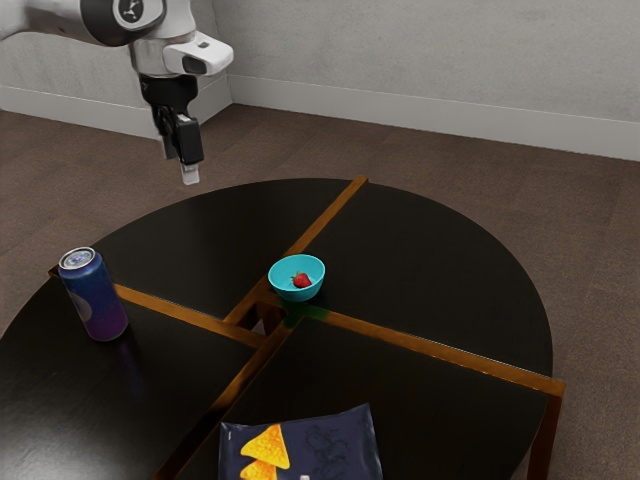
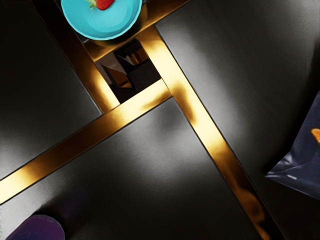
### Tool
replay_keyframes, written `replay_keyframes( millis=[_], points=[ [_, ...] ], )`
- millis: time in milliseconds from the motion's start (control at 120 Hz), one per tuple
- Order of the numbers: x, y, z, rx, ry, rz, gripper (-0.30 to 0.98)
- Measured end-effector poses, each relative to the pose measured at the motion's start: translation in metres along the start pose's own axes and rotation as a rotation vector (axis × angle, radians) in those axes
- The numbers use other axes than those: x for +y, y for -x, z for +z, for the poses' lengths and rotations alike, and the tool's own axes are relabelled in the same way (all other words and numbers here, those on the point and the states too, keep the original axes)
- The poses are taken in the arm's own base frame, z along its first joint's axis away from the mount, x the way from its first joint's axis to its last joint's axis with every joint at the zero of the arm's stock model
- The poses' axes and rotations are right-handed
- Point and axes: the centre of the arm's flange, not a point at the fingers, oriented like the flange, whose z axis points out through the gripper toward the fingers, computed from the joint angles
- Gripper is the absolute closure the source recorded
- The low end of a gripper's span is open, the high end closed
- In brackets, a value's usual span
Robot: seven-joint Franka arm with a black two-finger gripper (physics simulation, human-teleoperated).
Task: Take strawberry from the bowl
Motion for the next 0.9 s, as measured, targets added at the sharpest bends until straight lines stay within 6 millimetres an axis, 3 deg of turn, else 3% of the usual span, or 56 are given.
replay_keyframes(
  millis=[217, 300, 333, 383, 408, 442, 525, 592, 683, 742, 825, 900],
  points=[
    [-0.003, 0.001, 0.001, 0.005, 0.014, 0.023, 0.0],
    [-0.001, -0.006, -0.009, 0.034, 0.014, 0.078, 0.02],
    [0.012, -0.032, 0.006, 0.017, 0.013, 0.173, 0.03],
    [0.066, -0.082, 0.043, -0.029, 0.013, 0.376, 0.05],
    [0.085, -0.096, 0.068, -0.058, 0.017, 0.455, 0.07],
    [0.091, -0.102, 0.104, -0.095, 0.028, 0.521, 0.08],
    [0.08, -0.104, 0.174, -0.133, 0.049, 0.628, 0.11],
    [0.068, -0.11, 0.204, -0.122, 0.053, 0.699, 0.1],
    [0.061, -0.116, 0.223, -0.097, 0.045, 0.789, 0.08],
    [0.054, -0.11, 0.221, -0.083, 0.027, 0.828, 0.1],
    [0.027, -0.094, 0.225, -0.072, 0.013, 0.862, 0.19],
    [0.009, -0.093, 0.228, -0.05, -0.002, 0.918, 0.26]
  ],
)
